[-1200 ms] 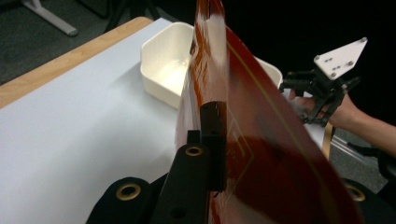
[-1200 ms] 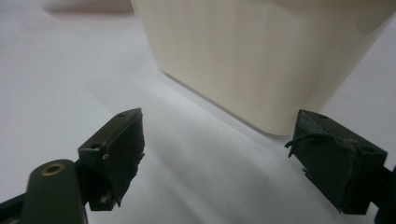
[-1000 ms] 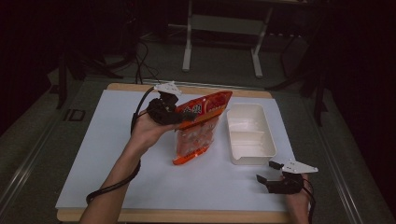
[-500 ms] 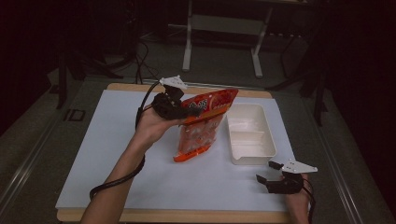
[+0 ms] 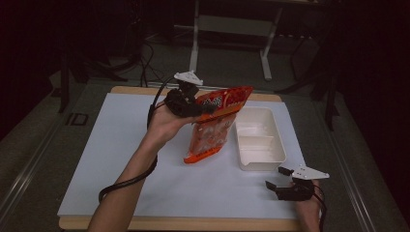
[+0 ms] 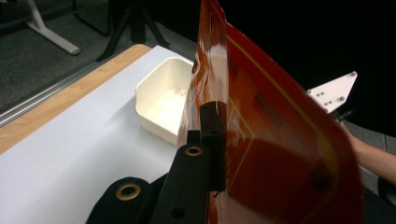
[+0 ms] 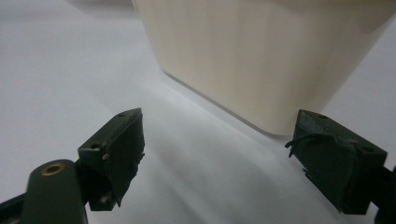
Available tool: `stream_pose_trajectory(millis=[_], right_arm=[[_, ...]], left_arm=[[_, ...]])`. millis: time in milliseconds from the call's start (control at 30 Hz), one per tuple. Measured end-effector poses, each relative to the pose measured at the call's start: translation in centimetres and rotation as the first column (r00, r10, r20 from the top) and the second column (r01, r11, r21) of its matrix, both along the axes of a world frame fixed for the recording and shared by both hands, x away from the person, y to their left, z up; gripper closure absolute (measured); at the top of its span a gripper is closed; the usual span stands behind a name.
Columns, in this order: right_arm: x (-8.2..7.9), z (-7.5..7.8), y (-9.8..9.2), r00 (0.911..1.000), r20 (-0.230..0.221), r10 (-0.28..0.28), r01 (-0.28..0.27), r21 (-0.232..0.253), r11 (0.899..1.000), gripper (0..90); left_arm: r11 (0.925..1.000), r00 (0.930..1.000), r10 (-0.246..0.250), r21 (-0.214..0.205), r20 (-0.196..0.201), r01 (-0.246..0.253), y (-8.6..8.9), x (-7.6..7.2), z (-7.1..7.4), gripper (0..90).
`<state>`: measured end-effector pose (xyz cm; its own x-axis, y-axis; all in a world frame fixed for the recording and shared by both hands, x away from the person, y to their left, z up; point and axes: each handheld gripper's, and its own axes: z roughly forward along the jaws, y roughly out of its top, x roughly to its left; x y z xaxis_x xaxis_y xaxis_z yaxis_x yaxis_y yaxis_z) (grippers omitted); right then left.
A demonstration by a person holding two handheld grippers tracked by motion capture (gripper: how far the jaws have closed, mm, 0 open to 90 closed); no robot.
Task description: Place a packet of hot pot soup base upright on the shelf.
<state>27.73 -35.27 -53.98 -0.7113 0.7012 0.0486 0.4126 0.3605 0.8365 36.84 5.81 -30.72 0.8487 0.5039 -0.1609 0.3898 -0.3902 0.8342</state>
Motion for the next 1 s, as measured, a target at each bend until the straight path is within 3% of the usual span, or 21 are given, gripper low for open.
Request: stream_pose_trajectory(millis=[1000], right_arm=[[-0.1, 0.1, -0.6, 0.9999, 0.01, -0.01, 0.01, 0.016, 1.0, 16.9]], left_arm=[[0.9996, 0.9995, -0.024, -0.016, 0.022, 0.024, -4.4, 0.9, 2.2, 90.0]])
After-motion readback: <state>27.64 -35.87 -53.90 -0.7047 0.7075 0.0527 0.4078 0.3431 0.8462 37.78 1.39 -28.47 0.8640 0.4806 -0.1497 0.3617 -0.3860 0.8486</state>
